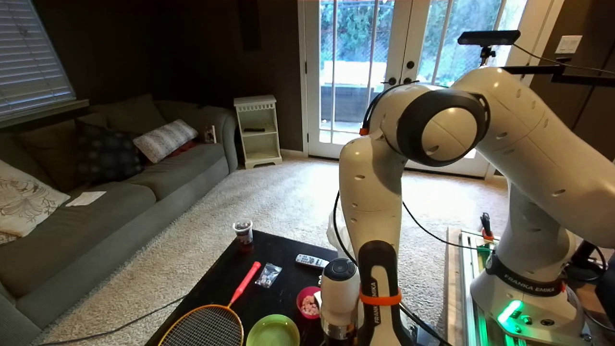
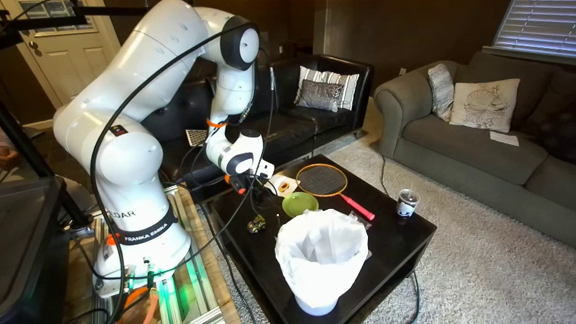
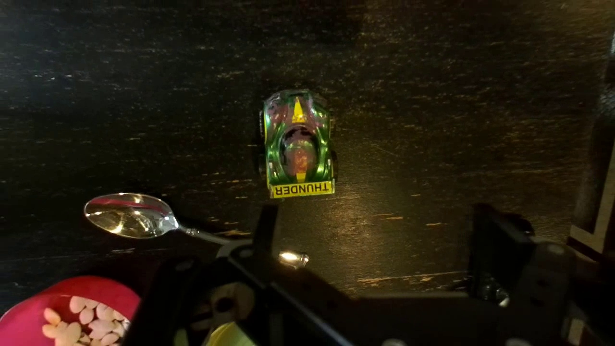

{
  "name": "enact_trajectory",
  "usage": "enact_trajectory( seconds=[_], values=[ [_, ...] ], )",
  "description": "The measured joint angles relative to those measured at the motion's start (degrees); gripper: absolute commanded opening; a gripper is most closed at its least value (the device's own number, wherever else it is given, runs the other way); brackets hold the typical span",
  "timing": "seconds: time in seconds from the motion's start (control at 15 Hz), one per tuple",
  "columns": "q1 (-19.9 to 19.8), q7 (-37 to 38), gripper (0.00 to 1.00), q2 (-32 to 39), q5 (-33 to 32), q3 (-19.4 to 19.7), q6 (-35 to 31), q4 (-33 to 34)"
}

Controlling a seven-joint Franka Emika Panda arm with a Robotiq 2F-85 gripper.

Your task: Rotate the toy car 90 degrees clockwise

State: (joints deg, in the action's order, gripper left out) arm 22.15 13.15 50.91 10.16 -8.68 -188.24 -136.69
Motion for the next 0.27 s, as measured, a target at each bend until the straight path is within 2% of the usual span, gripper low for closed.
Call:
enact_trajectory(
  seconds=[0.27],
  values=[
    [0.12,0.0,1.0,-0.86,0.0,0.02,0.11,-0.99]
  ],
)
